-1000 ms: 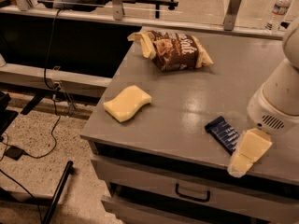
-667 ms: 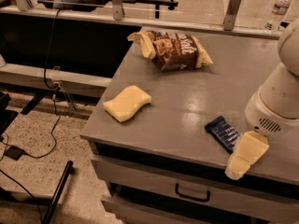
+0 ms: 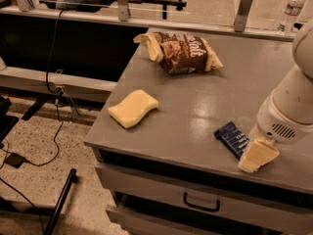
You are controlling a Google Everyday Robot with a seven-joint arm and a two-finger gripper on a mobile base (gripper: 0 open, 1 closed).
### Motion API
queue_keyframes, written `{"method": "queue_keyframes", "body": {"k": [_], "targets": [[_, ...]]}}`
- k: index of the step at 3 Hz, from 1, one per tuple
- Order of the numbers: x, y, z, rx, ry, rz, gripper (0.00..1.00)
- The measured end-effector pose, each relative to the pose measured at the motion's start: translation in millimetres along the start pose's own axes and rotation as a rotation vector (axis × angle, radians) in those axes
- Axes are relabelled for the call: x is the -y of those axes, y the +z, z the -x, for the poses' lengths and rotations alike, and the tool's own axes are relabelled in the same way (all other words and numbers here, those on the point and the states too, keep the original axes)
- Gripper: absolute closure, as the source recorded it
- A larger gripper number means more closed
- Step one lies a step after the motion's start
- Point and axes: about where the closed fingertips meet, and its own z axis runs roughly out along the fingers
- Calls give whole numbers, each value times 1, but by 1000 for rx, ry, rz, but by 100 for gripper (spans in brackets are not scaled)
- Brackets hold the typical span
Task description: Move rxbar blueberry near sponge
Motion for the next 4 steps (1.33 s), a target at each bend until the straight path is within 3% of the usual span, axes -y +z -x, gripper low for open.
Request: {"method": "queue_keyframes", "body": {"k": [1,2,3,4], "targets": [[0,-1,0,1,0,-3,67],[0,-2,0,1,0,-4,100],[0,-2,0,1,0,-4,77],[0,-3,0,1,-1,-4,85]]}}
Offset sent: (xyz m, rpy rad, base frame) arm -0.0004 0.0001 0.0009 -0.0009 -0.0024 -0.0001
